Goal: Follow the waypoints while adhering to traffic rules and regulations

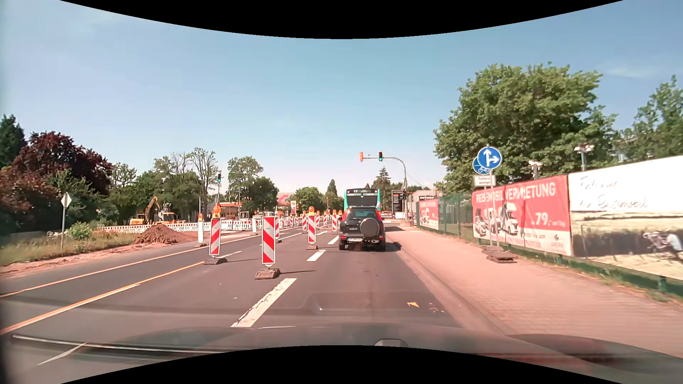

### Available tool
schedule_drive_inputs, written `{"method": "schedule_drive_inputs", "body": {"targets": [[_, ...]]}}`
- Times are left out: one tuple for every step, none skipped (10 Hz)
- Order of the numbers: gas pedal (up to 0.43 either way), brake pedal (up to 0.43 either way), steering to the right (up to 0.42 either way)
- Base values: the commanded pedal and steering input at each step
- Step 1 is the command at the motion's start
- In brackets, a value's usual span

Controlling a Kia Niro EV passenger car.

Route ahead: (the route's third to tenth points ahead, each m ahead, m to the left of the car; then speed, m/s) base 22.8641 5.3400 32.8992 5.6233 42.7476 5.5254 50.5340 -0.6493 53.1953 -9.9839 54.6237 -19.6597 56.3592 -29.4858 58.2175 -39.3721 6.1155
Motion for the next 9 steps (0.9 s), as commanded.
{"method": "schedule_drive_inputs", "body": {"targets": [[0.008,0.0,-0.003],[0.0,0.0,-0.003],[0.0,0.0,-0.005],[0.0,0.0,-0.006],[0.0,0.0,-0.007],[0.0,0.0,-0.006],[0.0,0.0,-0.006],[0.0,0.0,-0.006],[0.0,0.0,-0.005]]}}
